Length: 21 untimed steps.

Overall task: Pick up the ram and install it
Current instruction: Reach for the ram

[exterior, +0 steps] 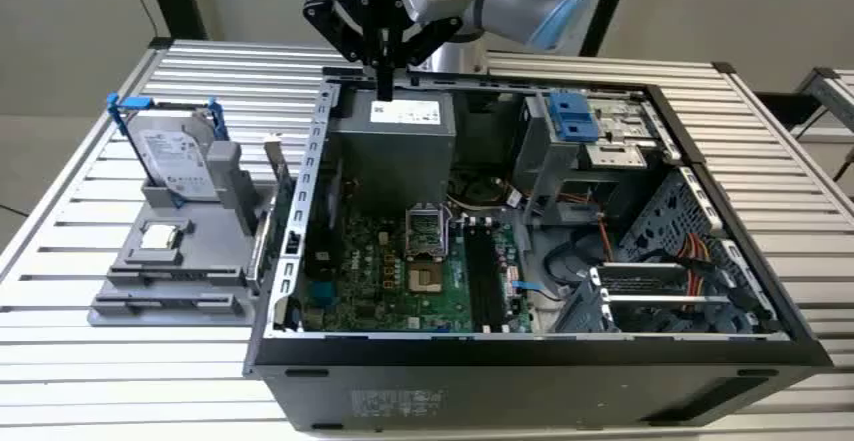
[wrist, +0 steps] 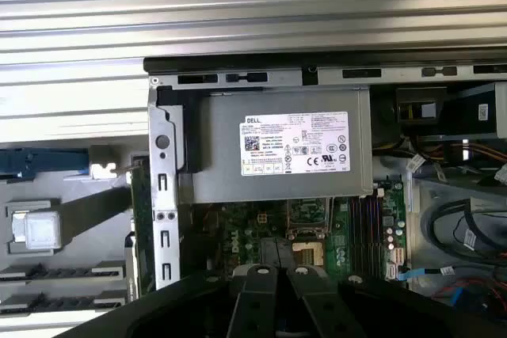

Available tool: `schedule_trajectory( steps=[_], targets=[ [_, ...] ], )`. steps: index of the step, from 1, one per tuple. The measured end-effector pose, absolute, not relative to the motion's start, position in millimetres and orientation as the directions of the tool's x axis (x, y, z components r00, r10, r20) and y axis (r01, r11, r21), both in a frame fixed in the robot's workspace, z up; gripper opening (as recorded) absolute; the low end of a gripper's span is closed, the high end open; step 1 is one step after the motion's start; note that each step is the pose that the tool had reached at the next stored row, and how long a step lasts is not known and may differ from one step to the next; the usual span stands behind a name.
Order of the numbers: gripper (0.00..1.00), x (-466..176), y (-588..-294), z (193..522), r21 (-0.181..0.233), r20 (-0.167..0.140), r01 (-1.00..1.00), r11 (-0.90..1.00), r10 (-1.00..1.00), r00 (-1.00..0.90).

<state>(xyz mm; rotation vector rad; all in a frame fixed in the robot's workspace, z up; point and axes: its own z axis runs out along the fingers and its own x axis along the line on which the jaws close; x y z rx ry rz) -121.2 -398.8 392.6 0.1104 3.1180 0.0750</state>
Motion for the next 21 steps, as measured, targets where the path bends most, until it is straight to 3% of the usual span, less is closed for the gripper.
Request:
schedule_trajectory(
  steps=[21],
  targets=[
    [0.0, -131.7, -398.9, 392.5, 0.049, -0.019, 0.049, 0.998, 0.05, -0.999]
  ],
)
